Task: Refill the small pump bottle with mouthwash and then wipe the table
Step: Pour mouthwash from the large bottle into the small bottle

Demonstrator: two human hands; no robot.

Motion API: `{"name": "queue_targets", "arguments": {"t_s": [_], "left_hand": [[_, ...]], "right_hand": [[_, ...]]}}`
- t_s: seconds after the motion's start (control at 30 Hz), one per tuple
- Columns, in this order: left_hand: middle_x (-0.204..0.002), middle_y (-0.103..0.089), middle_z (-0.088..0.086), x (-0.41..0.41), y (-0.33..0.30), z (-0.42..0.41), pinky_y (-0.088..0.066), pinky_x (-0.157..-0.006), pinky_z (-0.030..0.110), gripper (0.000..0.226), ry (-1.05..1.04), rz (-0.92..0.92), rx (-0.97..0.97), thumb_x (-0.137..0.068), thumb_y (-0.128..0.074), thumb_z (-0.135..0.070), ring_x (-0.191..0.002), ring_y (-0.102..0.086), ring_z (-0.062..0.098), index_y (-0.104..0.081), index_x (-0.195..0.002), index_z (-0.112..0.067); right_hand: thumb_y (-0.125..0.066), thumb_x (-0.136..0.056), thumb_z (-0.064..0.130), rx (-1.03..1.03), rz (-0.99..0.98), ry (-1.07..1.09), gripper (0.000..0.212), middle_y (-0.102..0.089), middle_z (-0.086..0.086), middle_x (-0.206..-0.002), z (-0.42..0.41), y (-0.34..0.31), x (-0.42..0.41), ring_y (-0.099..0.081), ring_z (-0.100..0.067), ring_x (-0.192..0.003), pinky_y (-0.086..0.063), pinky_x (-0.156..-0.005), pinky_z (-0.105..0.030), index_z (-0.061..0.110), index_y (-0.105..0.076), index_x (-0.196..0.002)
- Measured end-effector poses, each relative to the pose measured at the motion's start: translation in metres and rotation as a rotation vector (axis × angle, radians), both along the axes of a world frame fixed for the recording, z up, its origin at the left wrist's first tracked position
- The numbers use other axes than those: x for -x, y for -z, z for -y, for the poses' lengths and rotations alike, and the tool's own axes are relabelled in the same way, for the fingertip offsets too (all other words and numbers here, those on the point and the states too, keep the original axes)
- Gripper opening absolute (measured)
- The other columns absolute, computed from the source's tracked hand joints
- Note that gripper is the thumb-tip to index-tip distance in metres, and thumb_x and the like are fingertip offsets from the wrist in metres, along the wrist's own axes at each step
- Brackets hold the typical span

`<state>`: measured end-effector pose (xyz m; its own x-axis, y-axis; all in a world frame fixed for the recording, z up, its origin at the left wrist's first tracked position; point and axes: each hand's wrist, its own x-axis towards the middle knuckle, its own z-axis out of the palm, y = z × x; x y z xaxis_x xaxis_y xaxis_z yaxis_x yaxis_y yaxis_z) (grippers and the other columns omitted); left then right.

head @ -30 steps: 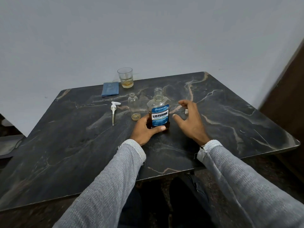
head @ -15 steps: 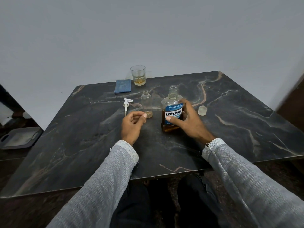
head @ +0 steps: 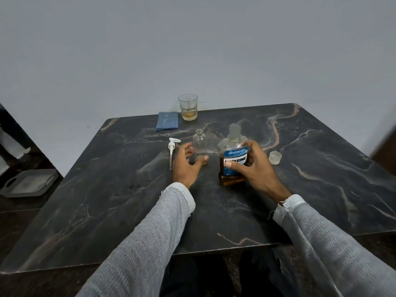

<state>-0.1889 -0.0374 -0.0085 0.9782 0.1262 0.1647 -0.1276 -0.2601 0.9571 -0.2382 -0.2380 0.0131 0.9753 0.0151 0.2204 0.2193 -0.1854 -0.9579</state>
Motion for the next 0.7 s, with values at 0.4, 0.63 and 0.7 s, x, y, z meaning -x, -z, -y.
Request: {"name": "queue_targets", "arguments": {"t_s": [0.4, 0.63, 0.7], "left_hand": [[-0.125, -0.064, -0.004, -0.009, 0.013, 0.004, -0.048, -0.101, 0.04, 0.051, 0.034, 0.015, -0.168, -0.08, -0.076, -0.022, -0.112, -0.06, 0.012, -0.056, -0.127, -0.022], [-0.121, -0.064, -0.006, -0.007, 0.013, 0.002, -0.05, -0.098, 0.035, 0.048, 0.062, 0.035, -0.191, -0.08, -0.076, -0.024, -0.107, -0.061, 0.009, -0.057, -0.123, -0.024], [-0.121, -0.064, -0.007, -0.007, 0.013, 0.002, -0.05, -0.096, 0.034, 0.048, 0.065, 0.035, -0.193, -0.079, -0.076, -0.027, -0.105, -0.061, 0.007, -0.056, -0.123, -0.025]], "right_hand": [[-0.078, -0.066, 0.04, 0.155, 0.078, 0.007, 0.057, -0.064, 0.018, -0.112, 0.005, -0.027, -0.023, -0.063, 0.004, -0.104, -0.052, -0.074, -0.012, 0.04, -0.045, -0.112], [-0.071, -0.064, 0.048, 0.368, 0.121, 0.059, 0.061, -0.056, 0.026, -0.1, 0.007, -0.04, -0.034, -0.057, 0.021, -0.091, -0.047, -0.061, -0.004, 0.035, -0.041, -0.115], [-0.071, -0.065, 0.047, 0.437, 0.148, 0.068, 0.062, -0.053, 0.028, -0.097, 0.007, -0.044, -0.035, -0.055, 0.024, -0.088, -0.045, -0.06, -0.002, 0.034, -0.039, -0.116]]}}
